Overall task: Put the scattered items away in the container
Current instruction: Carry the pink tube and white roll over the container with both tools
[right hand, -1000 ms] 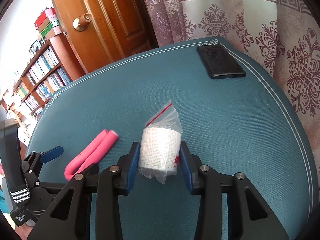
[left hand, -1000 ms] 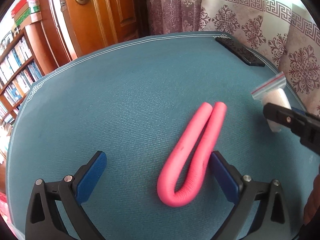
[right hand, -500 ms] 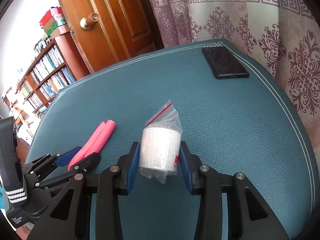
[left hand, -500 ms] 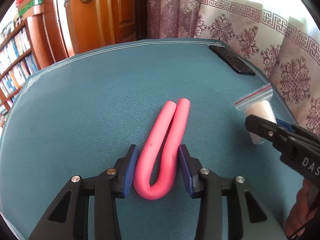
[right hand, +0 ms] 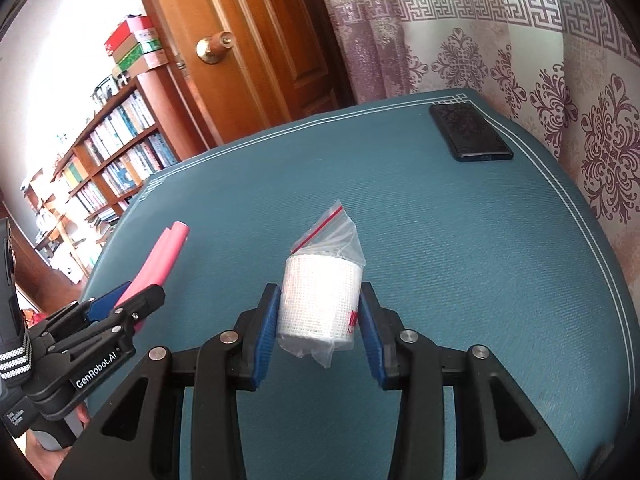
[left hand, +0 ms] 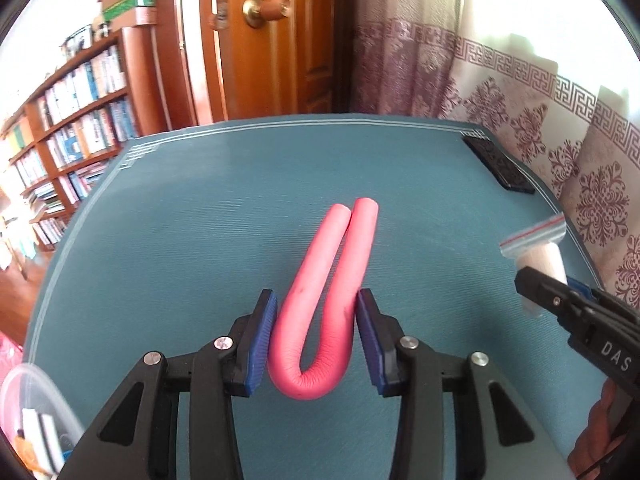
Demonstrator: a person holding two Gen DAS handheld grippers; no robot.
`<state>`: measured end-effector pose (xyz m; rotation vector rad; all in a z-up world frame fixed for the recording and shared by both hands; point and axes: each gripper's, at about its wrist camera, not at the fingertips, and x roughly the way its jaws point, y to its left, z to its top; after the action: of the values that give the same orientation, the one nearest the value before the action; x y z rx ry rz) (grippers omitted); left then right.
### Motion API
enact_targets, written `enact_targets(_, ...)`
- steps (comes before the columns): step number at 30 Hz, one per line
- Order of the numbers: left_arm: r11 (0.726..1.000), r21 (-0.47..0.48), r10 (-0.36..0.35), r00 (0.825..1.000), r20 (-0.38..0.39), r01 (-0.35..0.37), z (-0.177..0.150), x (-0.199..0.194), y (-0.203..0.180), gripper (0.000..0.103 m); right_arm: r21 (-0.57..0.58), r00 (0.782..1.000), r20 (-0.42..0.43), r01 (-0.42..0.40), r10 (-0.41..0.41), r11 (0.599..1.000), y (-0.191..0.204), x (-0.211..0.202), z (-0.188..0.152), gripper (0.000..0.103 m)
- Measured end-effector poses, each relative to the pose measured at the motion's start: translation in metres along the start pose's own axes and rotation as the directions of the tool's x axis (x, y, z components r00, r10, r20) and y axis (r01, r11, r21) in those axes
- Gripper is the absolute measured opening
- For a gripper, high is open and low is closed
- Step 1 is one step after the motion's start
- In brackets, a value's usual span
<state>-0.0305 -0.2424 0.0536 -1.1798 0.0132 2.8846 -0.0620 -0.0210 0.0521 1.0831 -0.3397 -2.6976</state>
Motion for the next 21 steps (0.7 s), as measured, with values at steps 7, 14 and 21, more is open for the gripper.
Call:
enact_targets(7, 0.999, -0.011, 0.043, 0.998, 0.042, -0.043, -0.006, -0.028, 0.012, 0.045, -0.028, 0.999, 0.010, -0.035, 0.035, 0.999, 0.020, -0.015, -0.009, 0.042)
enact_targets(14, 0.997, -0.038, 0.070, 0.995, 0.067, -0.068, -0.016, -0.051, 0.027, 0.045, -0.061, 0.997, 0.009, -0.071, 0.072, 0.996, 0.045, -0.027, -0.019, 0.042)
enact_targets(21, 0.993, -0.074, 0.095, 0.992, 0.088, -0.089, -0.028, -0.072, 0.047, 0.045, -0.106, 0.994, 0.005, -0.109, 0.110, 0.988, 0.077, -0.036, -0.031, 0.042)
